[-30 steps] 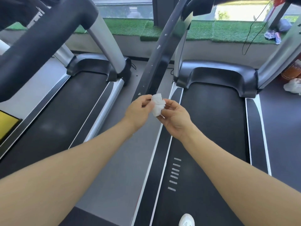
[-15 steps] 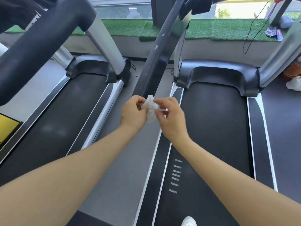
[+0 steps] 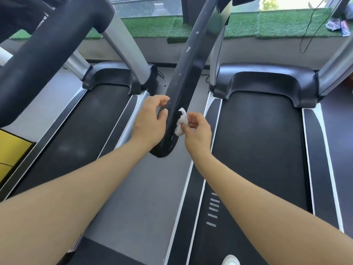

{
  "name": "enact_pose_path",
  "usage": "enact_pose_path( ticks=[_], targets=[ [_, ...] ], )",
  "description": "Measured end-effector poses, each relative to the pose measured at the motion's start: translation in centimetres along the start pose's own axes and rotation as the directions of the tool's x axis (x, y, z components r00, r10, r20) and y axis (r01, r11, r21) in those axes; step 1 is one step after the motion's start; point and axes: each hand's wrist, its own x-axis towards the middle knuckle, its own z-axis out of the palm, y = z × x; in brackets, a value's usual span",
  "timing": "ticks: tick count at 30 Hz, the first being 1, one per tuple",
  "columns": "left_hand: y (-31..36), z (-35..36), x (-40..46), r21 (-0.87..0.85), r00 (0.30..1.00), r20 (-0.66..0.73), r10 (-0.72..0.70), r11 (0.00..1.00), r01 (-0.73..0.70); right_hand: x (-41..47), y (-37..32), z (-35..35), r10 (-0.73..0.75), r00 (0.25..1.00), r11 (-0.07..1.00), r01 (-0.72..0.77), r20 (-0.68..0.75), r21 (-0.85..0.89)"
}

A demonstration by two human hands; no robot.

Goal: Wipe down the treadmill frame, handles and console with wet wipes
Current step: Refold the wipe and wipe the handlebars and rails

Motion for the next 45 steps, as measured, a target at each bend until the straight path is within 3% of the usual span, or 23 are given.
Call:
enact_pose_path(
  ticks=[3,8,12,16,25,29,33,38,45],
  targets=[
    [-1.7,1.0,0.7,0.064,0.999,0.049,0.009,0.998,-0.012,-1.1,1.3,2.2,0.033,0.999,0.999,-0.033,0.004,0.036],
    [-2.8,2.9,0.9,-0.012,0.999,0.049,0.017,1.000,-0.016,1.6,2.4,2.9,0.129,0.992,0.977,-0.125,-0.014,0.171],
    [-3.1,3.0,0.8,-0.032,0.999,0.038,0.003,0.999,-0.001,6.4,2.5,3.1,0.080,0.996,0.993,-0.083,-0.038,-0.080],
    [-3.1,3.0,0.7,-0.054,0.999,0.038,0.008,0.999,-0.005,9.7,2.9,3.2,0.149,0.989,0.983,-0.150,-0.015,-0.109],
    [-3.3,3.0,0.6,-0.072,0.999,0.037,0.007,0.997,-0.005,3.1,4.8,2.9,0.239,0.970,0.970,-0.241,0.041,0.038],
    [-3.4,3.0,0.7,-0.077,0.999,0.045,0.002,0.997,0.002,0.0,5.0,2.9,0.166,0.984,0.985,-0.162,0.065,-0.062],
    [-3.6,3.1,0.7,-0.091,0.999,0.047,0.009,0.996,-0.005,-2.4,4.3,2.7,0.250,0.961,0.961,-0.261,0.117,0.090],
    [-3.5,3.0,0.8,-0.109,0.999,0.042,0.017,0.994,-0.012,-5.4,4.0,2.8,0.152,0.979,0.981,-0.166,0.138,0.103],
    [-3.3,2.8,0.6,-0.112,0.999,0.052,0.004,0.994,0.002,-2.2,3.9,3.2,0.170,0.983,0.983,-0.174,0.070,0.055]
  ],
)
